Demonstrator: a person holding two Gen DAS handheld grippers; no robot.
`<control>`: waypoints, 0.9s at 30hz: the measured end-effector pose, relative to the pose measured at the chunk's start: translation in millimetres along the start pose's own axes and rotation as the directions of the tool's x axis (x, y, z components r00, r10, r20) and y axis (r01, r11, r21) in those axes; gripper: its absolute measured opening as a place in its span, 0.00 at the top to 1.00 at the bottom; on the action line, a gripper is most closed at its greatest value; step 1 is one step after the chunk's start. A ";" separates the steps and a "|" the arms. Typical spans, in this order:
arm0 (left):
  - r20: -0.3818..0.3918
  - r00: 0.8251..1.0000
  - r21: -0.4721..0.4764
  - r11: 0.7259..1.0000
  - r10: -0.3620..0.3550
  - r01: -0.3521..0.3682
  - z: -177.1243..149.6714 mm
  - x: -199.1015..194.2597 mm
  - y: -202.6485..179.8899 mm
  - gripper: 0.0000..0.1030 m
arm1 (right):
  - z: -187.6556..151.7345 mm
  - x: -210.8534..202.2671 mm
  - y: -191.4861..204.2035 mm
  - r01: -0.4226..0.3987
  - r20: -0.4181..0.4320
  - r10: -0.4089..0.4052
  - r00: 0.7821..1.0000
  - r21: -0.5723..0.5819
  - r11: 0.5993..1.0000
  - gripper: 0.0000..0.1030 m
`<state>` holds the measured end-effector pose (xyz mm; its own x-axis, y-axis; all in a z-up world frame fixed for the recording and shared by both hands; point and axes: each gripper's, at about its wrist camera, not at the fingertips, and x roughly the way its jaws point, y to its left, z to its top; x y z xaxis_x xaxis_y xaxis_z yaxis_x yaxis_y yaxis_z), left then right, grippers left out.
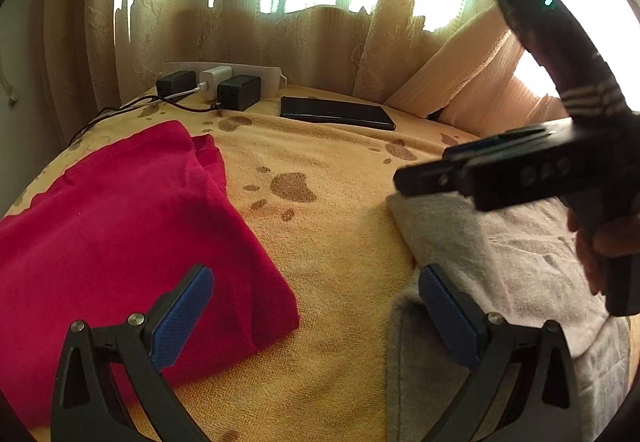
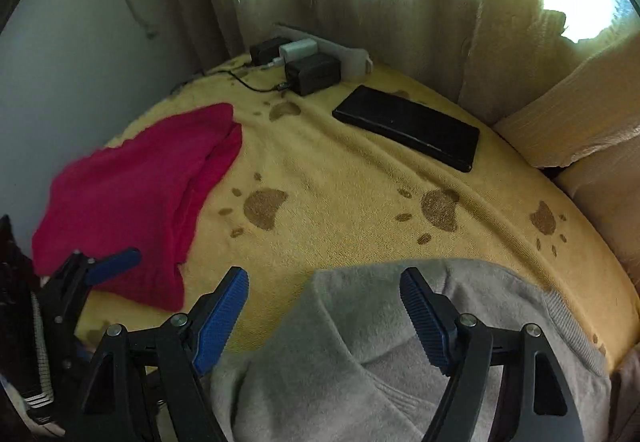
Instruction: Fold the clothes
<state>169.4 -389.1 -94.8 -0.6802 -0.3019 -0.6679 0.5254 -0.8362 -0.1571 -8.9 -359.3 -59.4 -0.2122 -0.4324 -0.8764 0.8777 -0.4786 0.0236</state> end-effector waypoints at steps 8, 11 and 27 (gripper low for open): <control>0.001 1.000 0.003 1.000 -0.015 0.015 0.1 -2.8 5.0 0.00 | -25.1 3.7 -22.8 -0.097 0.012 0.096 0.995 0.101 0.990 0.76; -0.006 1.000 0.055 0.998 -0.016 0.017 -1.8 -2.1 -4.1 0.00 | -32.4 -21.4 -40.0 -0.175 0.116 0.156 0.981 0.178 0.968 0.82; -0.062 0.996 0.117 0.991 -0.059 0.066 -5.1 5.9 -17.0 0.00 | -29.7 -18.4 -35.2 -0.258 0.097 0.244 0.965 0.178 0.950 0.26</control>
<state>159.0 -374.3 -99.8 -0.6772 -0.2227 -0.7013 0.4154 -0.9024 -0.1146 -23.2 -311.8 -58.4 -0.0321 -0.6078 -0.7934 0.8119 -0.4788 0.3340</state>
